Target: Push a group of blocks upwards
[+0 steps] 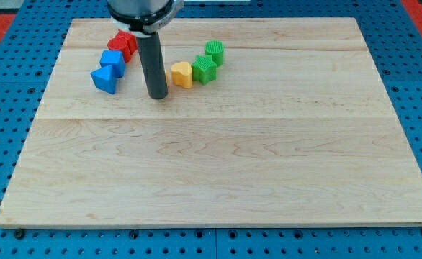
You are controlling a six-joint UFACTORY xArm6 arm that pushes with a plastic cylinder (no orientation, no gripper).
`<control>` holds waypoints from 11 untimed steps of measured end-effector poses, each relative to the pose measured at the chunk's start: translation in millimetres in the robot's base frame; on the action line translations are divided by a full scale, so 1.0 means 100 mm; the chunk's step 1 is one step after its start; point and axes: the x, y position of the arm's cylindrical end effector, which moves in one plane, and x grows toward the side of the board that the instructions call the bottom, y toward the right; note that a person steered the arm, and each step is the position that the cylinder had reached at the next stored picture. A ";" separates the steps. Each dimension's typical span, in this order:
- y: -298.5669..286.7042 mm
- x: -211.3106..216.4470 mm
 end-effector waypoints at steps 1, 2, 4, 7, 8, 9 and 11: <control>-0.17 -0.15; -0.31 0.23; -1.03 0.05; -1.09 -0.09; -1.06 0.25; -0.86 0.27; -0.87 -0.20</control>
